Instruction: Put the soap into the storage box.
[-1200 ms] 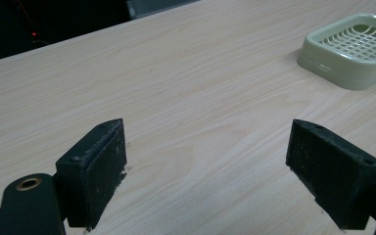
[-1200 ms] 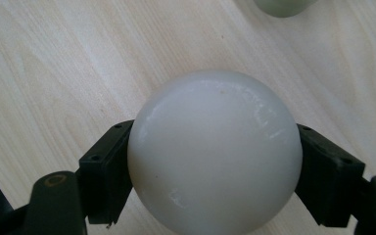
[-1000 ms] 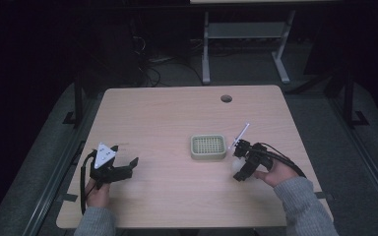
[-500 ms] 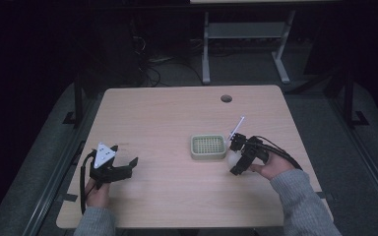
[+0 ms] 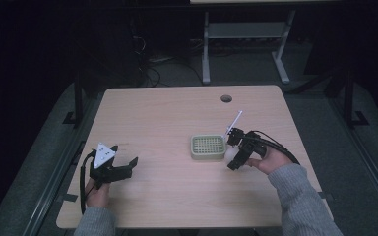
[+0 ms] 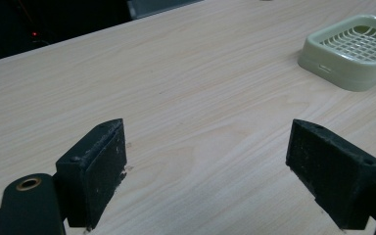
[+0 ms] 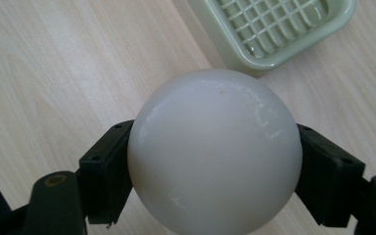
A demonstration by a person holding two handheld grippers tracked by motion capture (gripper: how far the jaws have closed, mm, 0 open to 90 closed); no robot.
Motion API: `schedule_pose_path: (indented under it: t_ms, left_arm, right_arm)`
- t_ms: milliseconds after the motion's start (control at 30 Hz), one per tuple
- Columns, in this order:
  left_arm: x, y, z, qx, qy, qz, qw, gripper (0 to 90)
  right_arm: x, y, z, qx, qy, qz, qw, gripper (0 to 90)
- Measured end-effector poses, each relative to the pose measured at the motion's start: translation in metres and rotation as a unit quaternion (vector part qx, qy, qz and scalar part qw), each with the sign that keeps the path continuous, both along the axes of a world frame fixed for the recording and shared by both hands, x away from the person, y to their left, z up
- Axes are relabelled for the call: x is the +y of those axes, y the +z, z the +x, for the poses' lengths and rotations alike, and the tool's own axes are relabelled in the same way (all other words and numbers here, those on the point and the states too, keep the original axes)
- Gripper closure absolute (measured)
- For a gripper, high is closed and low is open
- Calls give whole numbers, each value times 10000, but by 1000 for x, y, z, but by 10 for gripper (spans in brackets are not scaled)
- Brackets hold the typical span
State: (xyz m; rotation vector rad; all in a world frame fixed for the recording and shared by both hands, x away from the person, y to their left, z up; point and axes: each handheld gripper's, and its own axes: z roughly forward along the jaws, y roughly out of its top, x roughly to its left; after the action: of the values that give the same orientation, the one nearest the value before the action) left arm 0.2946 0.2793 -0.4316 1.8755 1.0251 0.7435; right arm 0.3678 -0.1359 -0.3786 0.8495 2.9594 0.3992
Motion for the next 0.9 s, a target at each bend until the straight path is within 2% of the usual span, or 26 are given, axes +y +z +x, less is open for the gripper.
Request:
schedule_pose_path:
  t_ms: [533, 900]
  left_arm:
    - [1, 0, 1, 12, 62, 9, 10000, 148]
    - [1, -1, 2, 0, 86, -15, 10000, 148]
  right_arm:
    - [6, 7, 11, -10, 59, 89, 9999, 234]
    - [11, 13, 18, -37, 93, 62, 9999, 234]
